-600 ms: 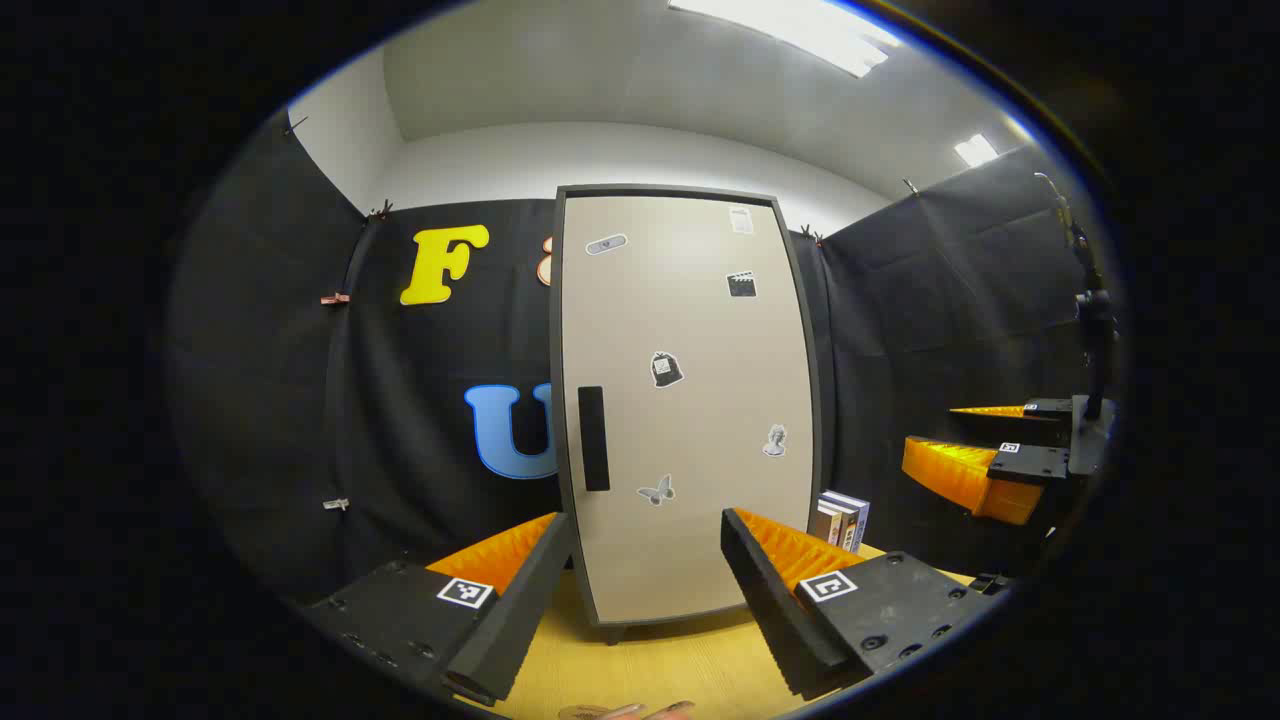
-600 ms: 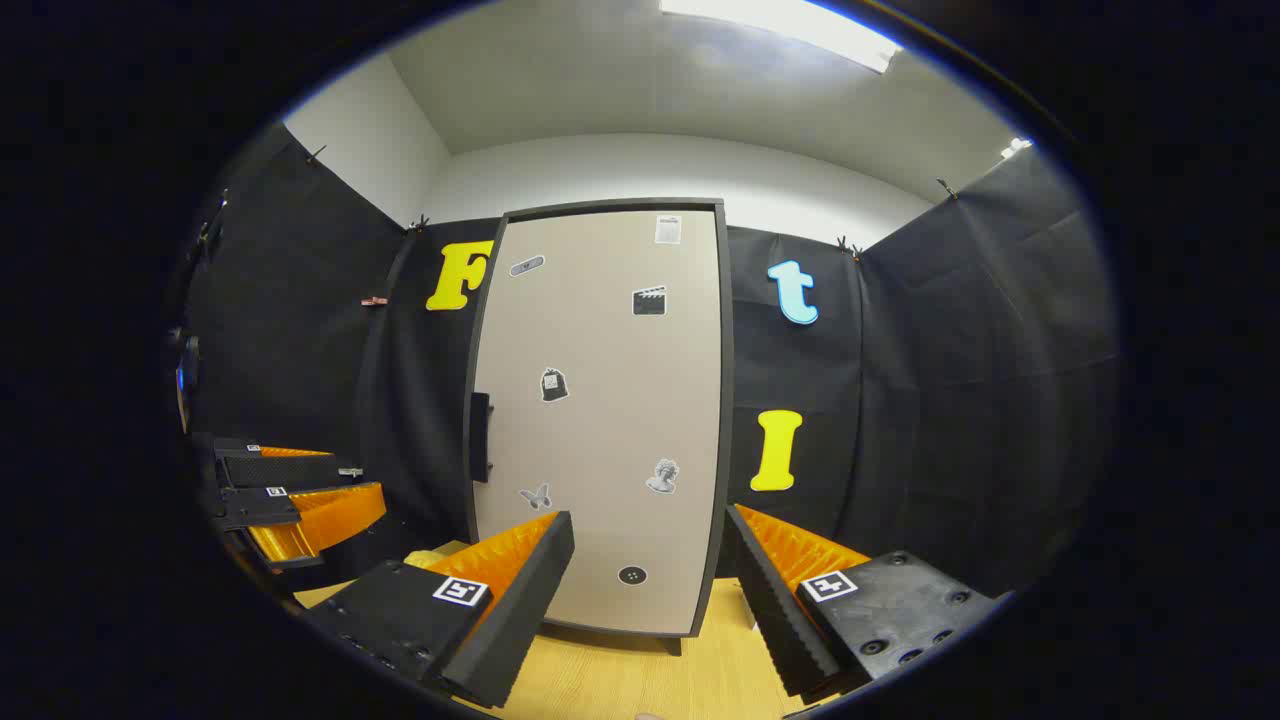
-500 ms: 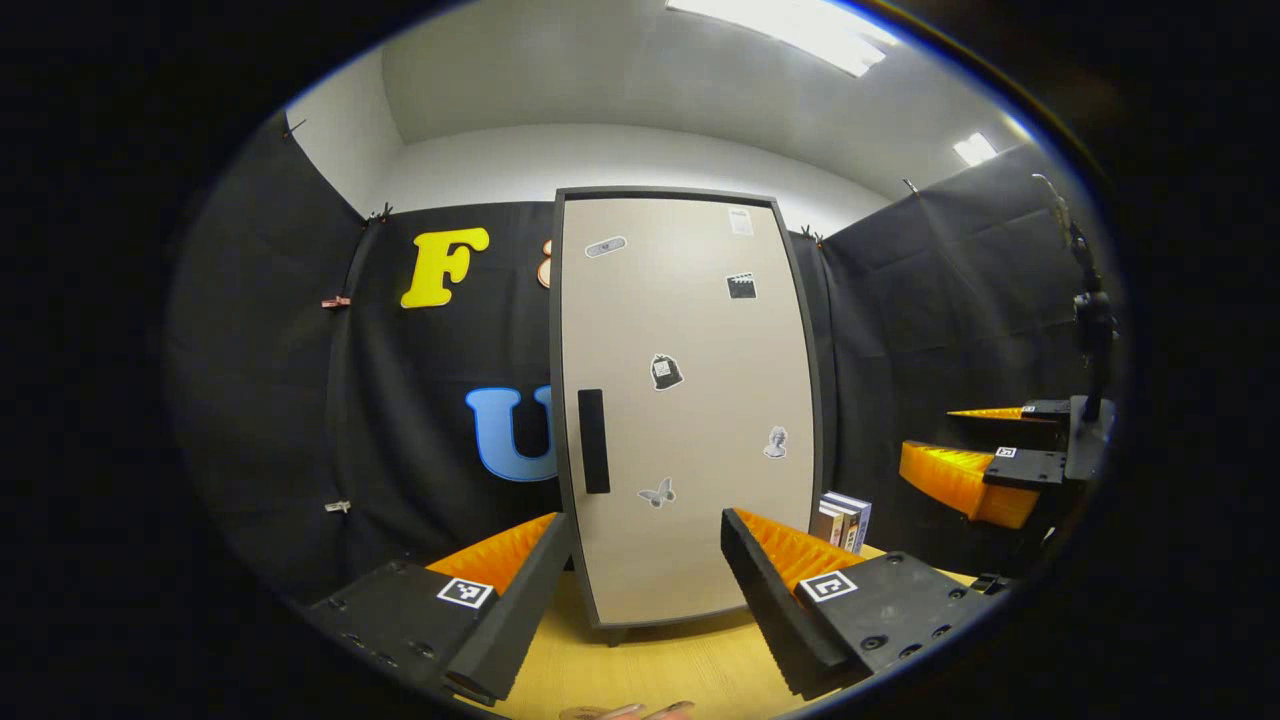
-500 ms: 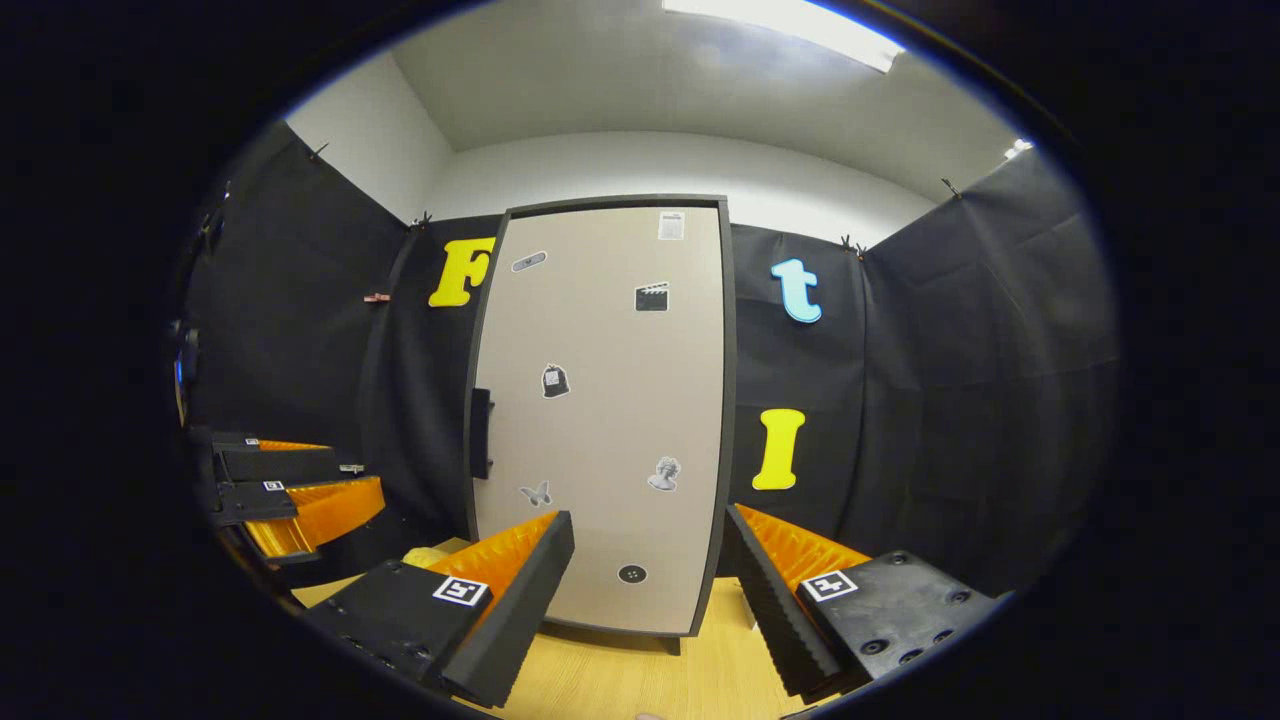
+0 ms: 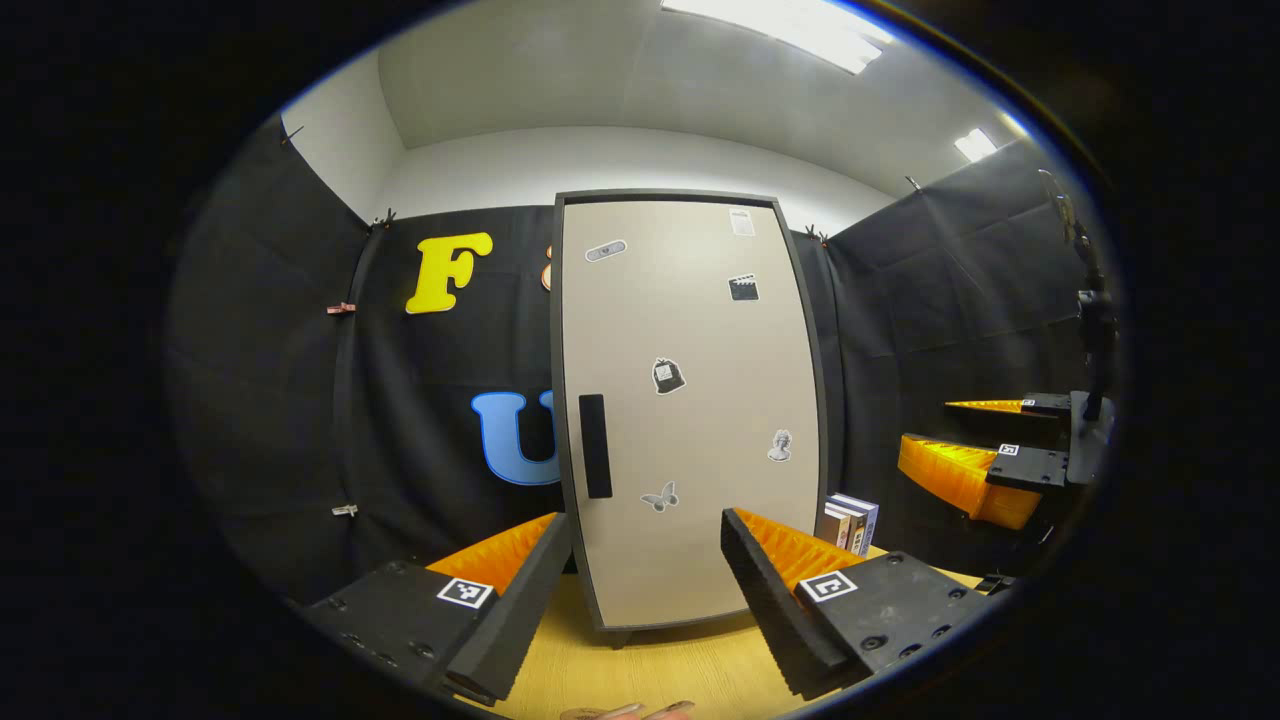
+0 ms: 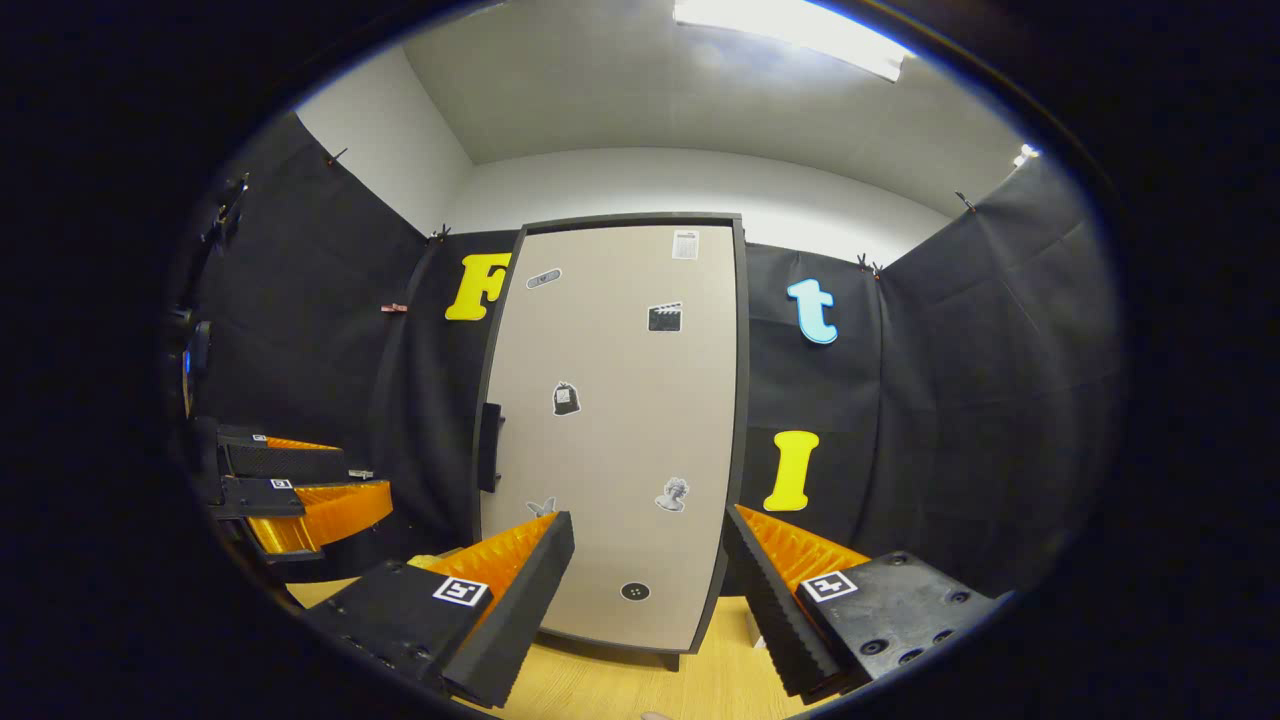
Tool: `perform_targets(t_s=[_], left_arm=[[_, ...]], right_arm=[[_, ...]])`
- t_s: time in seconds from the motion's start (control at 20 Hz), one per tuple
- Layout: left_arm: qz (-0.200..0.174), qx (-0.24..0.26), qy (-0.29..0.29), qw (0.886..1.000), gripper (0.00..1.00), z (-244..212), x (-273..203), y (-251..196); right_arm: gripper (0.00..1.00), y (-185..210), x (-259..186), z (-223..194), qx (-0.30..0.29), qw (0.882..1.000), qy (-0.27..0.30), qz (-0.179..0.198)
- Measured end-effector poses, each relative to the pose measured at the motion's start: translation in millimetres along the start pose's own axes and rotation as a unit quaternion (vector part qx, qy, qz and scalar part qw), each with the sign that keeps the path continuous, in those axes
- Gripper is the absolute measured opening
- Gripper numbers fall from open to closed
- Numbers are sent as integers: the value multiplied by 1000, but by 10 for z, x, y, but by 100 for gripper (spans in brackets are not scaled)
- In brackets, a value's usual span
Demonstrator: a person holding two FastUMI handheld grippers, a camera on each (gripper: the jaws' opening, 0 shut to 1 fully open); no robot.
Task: Open the cabinet door with the right hand, grasp the bottle in the cabinet with the left hand and place it on the coaster, then close the cabinet door with the right hand.
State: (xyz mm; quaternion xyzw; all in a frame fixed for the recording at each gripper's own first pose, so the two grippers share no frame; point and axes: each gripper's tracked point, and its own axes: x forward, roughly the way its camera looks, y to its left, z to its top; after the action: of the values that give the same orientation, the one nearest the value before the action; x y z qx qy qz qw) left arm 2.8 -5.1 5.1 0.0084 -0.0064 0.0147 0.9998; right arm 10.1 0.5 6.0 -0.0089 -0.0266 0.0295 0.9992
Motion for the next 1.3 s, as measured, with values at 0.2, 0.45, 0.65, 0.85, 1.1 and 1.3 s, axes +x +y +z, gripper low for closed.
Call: perform_targets(t_s=[0.2,0.45,0.65,0.85,1.1,1.3], left_arm=[[0,2,1,1000,95,-6,-14,-27],[3,0,-2,1000,95,22,-36,-11],[16,0,0,1000,95,18,-67,37],[44,-6,4,999,95,-37,-154,198],[76,5,7,997,95,-57,-247,595],[68,7,10,998,95,-105,-179,954]], right_arm=[[97,-11,-13,-53,11,1000,13,-1],[97,-55,-13,-29,12,1000,12,-8],[97,-11,22,-92,-8,1000,16,-1],[97,174,102,-106,-7,1000,15,25],[97,643,352,-23,32,997,7,73],[97,966,636,19,28,998,-8,63]])
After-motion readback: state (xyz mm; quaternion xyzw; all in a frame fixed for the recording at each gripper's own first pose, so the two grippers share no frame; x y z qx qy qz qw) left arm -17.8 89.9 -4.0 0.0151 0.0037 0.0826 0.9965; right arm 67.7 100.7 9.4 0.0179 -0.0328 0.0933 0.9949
